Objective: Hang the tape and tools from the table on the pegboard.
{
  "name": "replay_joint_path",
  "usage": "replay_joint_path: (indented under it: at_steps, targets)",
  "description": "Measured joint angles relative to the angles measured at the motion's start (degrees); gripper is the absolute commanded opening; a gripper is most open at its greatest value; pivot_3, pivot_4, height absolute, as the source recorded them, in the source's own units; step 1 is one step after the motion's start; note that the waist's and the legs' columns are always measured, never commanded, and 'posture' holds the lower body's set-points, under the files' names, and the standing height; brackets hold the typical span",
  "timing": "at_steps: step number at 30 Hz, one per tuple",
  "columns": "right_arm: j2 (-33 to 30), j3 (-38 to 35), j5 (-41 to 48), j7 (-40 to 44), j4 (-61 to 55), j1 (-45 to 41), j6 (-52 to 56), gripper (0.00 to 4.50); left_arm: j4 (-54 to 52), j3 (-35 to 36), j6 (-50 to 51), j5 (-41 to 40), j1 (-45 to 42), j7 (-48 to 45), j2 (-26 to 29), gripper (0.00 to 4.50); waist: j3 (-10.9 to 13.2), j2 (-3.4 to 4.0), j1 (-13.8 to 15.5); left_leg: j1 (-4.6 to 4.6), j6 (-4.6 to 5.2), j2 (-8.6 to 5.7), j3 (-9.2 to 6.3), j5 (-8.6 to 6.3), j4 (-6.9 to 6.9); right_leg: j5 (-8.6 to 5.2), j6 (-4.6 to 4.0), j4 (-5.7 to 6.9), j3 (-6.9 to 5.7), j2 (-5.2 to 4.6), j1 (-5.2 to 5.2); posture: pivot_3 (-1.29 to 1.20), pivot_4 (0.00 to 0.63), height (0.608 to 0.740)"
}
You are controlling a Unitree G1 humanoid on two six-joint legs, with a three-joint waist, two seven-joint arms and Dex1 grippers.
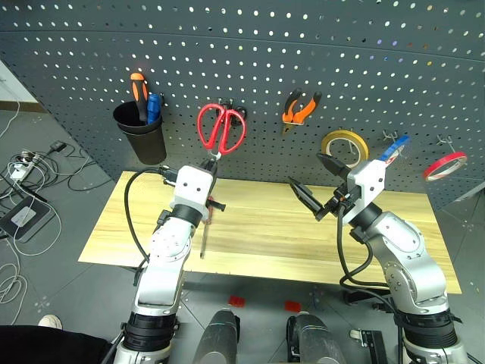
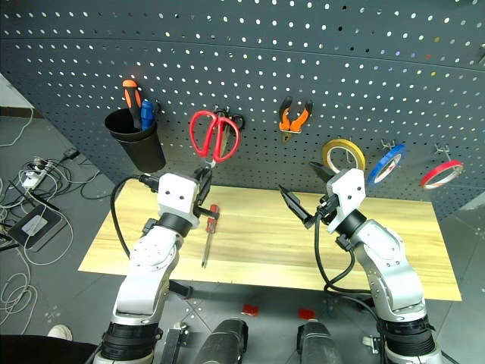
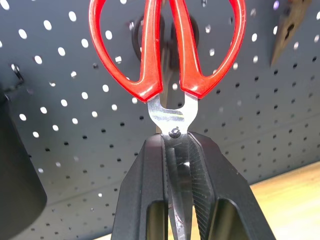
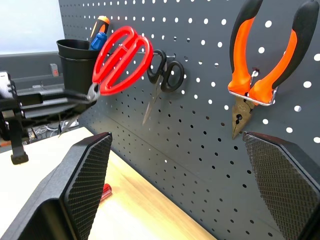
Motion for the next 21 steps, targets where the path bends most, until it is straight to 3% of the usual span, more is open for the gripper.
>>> replay_joint_path:
  at_steps: [21]
  targets:
    - [0.2, 0.9, -0.2, 0.0, 0.0, 0.7, -0.2, 4.5, -1.7, -2.2, -0.2, 0.0, 1.4, -1.0, -0.6, 0.3, 0.0, 0.0, 0.0, 0.02, 0.01, -0.01, 0.01, 0.0, 0.02, 0.0, 0.0, 0.02, 0.01, 0.0, 0.02, 0.13, 0.193, 0.74]
